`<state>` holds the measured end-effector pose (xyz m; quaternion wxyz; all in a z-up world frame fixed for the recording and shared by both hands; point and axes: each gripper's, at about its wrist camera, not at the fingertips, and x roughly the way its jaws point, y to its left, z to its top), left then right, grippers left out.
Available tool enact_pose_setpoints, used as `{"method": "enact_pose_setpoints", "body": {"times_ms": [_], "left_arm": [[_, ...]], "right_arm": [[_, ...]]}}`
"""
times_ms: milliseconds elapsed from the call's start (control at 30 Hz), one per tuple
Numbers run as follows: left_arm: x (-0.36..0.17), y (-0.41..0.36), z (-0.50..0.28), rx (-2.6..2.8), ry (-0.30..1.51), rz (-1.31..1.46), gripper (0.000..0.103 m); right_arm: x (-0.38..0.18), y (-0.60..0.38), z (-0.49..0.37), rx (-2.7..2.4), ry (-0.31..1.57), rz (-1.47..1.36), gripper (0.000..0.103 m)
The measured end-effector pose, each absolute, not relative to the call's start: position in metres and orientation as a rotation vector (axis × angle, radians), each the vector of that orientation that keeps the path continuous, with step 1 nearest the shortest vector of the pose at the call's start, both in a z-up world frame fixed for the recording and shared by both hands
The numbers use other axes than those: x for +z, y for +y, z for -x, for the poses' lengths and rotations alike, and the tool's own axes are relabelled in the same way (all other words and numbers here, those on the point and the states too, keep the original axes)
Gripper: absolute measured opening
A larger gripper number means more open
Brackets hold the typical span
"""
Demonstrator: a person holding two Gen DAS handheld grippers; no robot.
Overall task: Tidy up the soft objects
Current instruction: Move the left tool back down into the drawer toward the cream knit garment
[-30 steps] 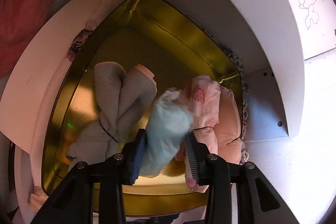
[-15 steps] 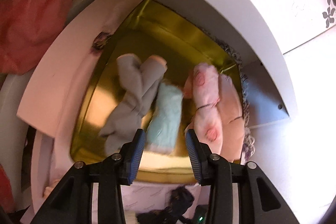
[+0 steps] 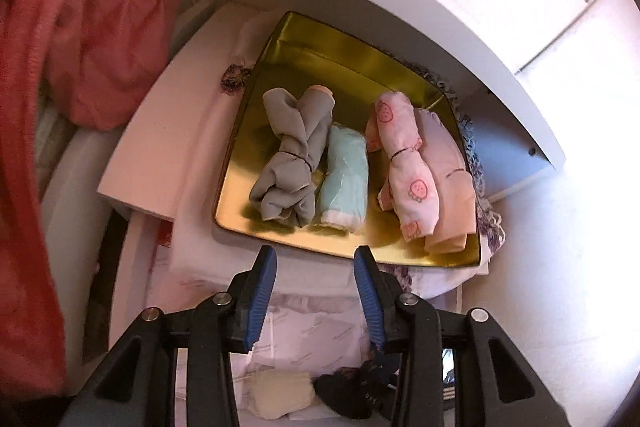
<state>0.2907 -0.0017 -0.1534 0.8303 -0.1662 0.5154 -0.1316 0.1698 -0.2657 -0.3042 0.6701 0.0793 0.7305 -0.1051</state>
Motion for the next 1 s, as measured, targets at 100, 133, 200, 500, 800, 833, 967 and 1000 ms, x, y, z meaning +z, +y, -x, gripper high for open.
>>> {"method": "enact_pose_setpoints", "body": {"times_ms": [100,133,200,500,800,833,967,1000], "left_arm": [[-0.152,-0.001,-0.277,-0.272,1.096,0.304,0.040],[-0.153,-0.002,-0.272,-0.269,1.095,0.283,0.040],[-0.157,-0.005,-0.261,-0.265,1.097,0.234,0.040],[-0.182,-0.009,-0.228,-0.240,1.148,0.105,0.040],[-0.209,-0.017,-0.219,-0.244,1.224,0.025,0.040],[-0.214,-0.017,-0.219,-0.239,1.242,0.026,0.040],[-0.235,-0.010,-0.219,-0.204,1.314,0.037,0.040],[-0.240,-0.009,-0.219,-0.195,1.331,0.035,0.040]], "right_arm": [[-0.305,-0.264,-0.169,-0.234,1.646,-0.173,0.038],[-0.305,-0.263,-0.168,-0.235,1.646,-0.172,0.038],[-0.304,-0.263,-0.169,-0.234,1.646,-0.169,0.038],[-0.303,-0.258,-0.164,-0.229,1.645,-0.156,0.038],[-0.302,-0.256,-0.162,-0.221,1.645,-0.140,0.038],[-0.303,-0.255,-0.162,-0.220,1.644,-0.136,0.038],[-0.303,-0.252,-0.162,-0.218,1.644,-0.133,0.038],[-0.302,-0.251,-0.163,-0.217,1.645,-0.128,0.038]]}}
